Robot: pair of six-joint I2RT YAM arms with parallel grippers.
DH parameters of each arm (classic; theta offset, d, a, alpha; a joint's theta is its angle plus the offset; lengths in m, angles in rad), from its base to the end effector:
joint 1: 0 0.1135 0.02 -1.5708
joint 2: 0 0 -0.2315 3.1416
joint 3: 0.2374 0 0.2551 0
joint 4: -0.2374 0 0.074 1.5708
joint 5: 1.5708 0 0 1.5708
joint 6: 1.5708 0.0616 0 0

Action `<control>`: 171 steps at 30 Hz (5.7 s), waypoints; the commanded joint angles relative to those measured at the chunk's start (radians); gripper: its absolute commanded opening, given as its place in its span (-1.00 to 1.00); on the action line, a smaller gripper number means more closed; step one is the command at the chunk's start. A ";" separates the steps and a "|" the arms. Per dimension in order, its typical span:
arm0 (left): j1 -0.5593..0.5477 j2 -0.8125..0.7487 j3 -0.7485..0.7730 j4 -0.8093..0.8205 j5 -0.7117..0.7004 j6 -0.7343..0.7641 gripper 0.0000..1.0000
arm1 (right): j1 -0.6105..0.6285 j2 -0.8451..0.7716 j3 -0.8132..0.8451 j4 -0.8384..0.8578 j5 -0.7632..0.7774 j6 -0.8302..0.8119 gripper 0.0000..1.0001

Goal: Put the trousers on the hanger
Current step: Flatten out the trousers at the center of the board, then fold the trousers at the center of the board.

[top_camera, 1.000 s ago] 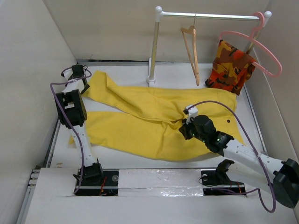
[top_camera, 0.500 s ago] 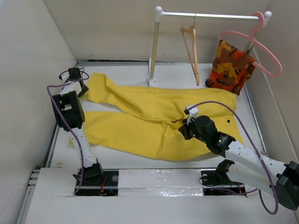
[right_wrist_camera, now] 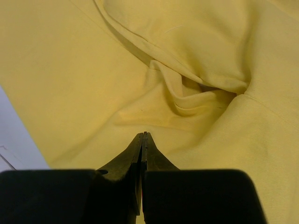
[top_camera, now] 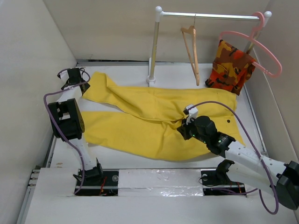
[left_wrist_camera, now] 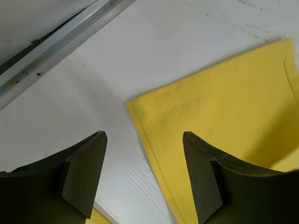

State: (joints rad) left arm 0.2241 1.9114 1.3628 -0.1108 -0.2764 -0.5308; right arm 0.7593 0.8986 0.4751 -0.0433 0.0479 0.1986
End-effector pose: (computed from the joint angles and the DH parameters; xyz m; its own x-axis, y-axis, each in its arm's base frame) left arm 0.4306 0.1154 0.1719 -0.3005 -0.5680 -0.7662 -0.6681 0.6987 -0.2559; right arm 0.1816 0.1683 0.1864 -0.4495 -0.1550 -0.8797 -0.5793 0.8002 0.1551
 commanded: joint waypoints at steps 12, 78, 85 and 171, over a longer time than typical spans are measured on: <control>0.003 0.136 0.113 -0.056 0.012 -0.020 0.12 | 0.009 -0.027 0.000 0.046 0.010 -0.002 -0.96; 0.106 -0.388 -0.453 -0.239 0.003 -0.029 0.30 | 0.014 -0.173 -0.046 0.068 -0.129 -0.037 -0.89; 0.106 -0.238 -0.449 -0.259 0.023 -0.008 0.24 | 0.014 -0.219 -0.062 0.063 -0.164 -0.031 -0.80; 0.351 -0.981 -0.691 -0.109 0.166 -0.183 -1.00 | 0.068 -0.239 -0.116 -0.098 0.208 0.123 -0.96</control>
State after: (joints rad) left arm 0.5938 1.1049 0.6762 -0.2565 -0.1596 -0.7452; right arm 0.8375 0.6491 0.3500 -0.0917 0.1204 0.2531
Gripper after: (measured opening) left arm 0.006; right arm 0.036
